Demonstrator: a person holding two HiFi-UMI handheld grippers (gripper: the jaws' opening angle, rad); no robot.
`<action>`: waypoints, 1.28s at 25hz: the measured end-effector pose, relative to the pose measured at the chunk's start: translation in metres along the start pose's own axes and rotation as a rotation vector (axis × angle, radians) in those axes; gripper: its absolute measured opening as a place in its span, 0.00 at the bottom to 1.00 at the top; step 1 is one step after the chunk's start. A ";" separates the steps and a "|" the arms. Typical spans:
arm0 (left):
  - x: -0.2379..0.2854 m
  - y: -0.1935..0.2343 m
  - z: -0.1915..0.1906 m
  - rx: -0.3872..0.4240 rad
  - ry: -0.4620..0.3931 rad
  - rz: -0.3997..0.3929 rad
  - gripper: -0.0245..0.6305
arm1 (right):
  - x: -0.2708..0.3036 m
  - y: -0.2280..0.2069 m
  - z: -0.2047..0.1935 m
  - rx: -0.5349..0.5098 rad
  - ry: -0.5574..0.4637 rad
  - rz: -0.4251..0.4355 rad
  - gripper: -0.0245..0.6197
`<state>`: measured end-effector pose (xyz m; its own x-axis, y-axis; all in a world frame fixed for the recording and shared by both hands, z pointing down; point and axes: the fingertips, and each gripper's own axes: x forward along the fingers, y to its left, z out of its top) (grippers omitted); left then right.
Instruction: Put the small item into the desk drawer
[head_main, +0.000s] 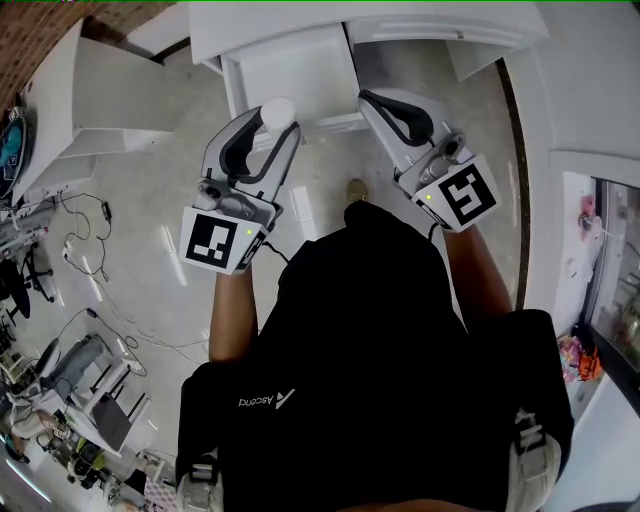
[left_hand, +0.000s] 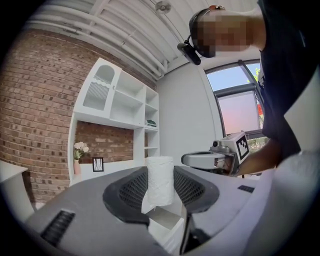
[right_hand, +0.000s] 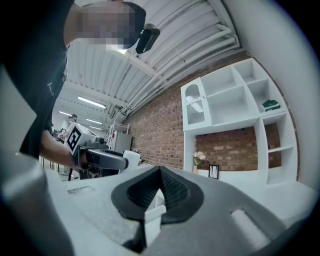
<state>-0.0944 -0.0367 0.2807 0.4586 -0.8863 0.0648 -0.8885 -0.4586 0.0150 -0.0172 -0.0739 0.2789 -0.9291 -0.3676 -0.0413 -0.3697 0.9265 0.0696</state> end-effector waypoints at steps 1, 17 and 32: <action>0.009 0.002 -0.002 0.000 0.009 0.001 0.28 | 0.002 -0.006 -0.003 0.003 0.007 0.006 0.04; 0.068 0.060 -0.074 -0.017 0.247 -0.065 0.28 | 0.054 -0.049 -0.044 0.056 0.114 0.030 0.04; 0.093 0.083 -0.184 -0.034 0.609 -0.223 0.28 | 0.070 -0.062 -0.082 0.038 0.186 -0.059 0.04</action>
<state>-0.1286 -0.1458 0.4712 0.5492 -0.5703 0.6108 -0.7779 -0.6160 0.1243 -0.0600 -0.1638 0.3532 -0.8932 -0.4269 0.1413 -0.4265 0.9038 0.0348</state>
